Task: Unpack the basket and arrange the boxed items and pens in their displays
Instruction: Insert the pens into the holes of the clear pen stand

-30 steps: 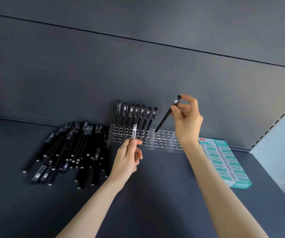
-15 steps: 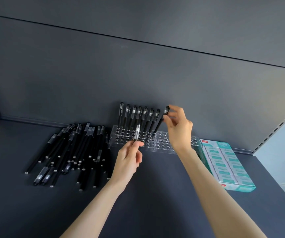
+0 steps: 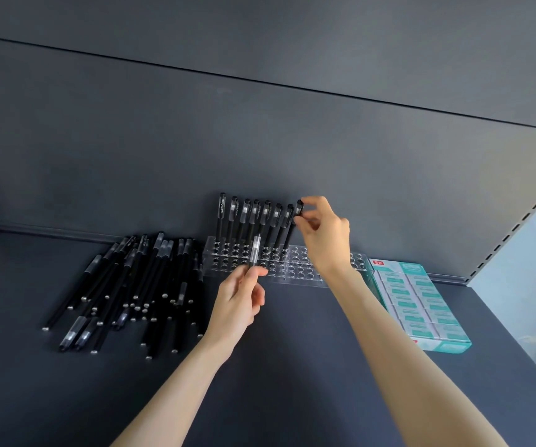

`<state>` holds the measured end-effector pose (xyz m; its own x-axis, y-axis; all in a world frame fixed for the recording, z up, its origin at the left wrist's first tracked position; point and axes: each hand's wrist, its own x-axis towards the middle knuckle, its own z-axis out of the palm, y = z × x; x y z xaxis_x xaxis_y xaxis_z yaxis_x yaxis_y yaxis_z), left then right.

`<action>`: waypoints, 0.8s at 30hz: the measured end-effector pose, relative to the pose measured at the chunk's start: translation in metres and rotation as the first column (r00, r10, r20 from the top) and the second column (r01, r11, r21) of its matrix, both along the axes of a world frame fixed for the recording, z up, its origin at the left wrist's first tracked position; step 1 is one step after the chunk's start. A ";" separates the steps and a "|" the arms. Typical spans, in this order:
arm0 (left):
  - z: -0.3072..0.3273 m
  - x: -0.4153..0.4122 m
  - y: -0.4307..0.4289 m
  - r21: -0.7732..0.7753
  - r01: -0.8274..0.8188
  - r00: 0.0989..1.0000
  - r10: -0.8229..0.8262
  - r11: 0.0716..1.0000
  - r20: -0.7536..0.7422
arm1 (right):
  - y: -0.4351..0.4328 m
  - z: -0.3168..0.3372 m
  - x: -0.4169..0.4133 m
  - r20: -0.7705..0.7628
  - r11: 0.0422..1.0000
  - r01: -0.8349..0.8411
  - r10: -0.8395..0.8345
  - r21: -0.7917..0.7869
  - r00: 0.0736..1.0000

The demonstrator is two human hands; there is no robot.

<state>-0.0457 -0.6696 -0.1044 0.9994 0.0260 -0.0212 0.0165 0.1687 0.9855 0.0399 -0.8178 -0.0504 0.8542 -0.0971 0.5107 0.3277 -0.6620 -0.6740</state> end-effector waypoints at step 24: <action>0.000 -0.010 -0.008 0.069 0.179 0.972 -0.188 0.981 0.142 | -0.001 -0.007 -0.065 -0.067 0.771 -0.269 0.373 0.578 0.925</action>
